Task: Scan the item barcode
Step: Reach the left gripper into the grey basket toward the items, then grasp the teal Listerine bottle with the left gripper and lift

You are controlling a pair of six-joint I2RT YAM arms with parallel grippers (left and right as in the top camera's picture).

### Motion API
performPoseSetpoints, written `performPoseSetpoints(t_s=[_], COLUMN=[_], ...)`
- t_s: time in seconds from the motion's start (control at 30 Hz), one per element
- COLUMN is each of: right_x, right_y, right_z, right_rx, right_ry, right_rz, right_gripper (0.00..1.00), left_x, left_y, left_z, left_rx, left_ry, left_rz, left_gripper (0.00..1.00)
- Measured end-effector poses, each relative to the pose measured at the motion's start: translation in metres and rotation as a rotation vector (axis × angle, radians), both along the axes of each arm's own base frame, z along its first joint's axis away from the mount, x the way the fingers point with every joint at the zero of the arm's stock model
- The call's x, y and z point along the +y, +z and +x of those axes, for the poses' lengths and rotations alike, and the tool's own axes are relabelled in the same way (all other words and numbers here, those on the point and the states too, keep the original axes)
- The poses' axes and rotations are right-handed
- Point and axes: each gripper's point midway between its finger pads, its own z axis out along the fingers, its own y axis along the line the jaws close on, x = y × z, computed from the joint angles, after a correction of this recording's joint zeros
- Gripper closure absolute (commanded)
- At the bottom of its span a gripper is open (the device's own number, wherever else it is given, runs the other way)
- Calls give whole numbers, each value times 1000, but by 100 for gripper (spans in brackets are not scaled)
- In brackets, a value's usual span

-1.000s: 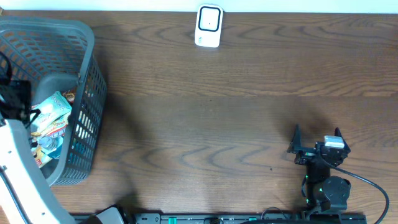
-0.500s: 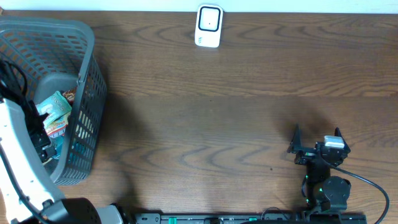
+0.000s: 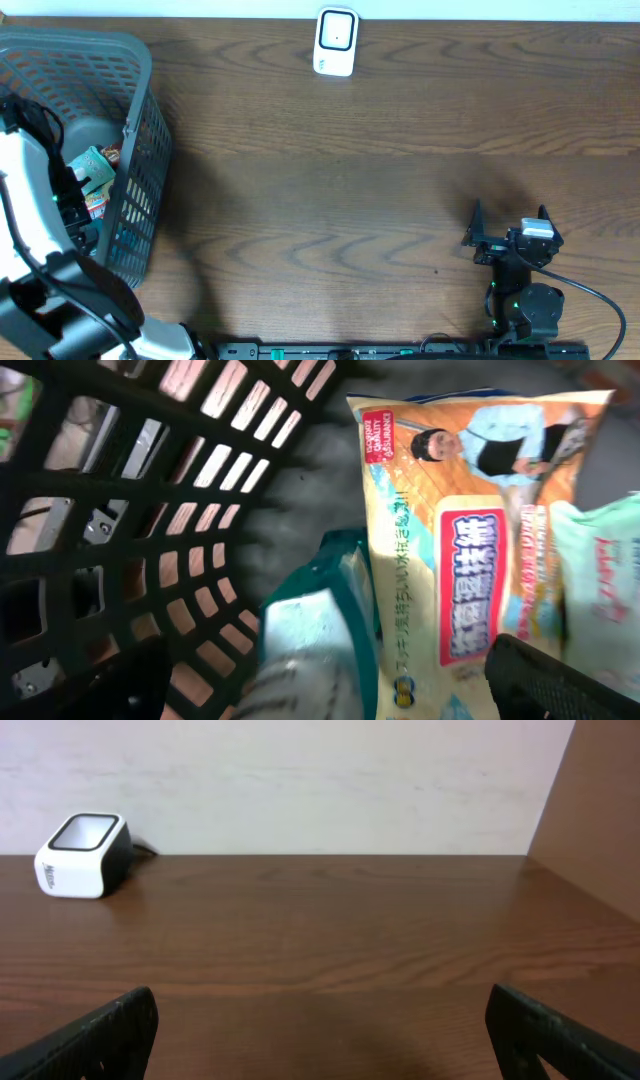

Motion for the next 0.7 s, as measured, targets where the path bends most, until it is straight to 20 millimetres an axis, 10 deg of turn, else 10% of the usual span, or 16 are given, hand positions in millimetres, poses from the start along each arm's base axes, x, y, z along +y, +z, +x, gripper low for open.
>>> performPoseSetpoints(t_s=[0.27,0.7], right_x=[0,0], right_y=[0,0], right_z=[0,0], right_rx=[0,0], right_ry=[0,0], right_rz=[0,0], right_gripper=[1,1], left_x=[-3,-5], left_y=[-21,-34], left_z=[0,-12], left_rx=[39,68], left_ry=[-2,-10], left_rz=[-40,-29], left_gripper=[17,81])
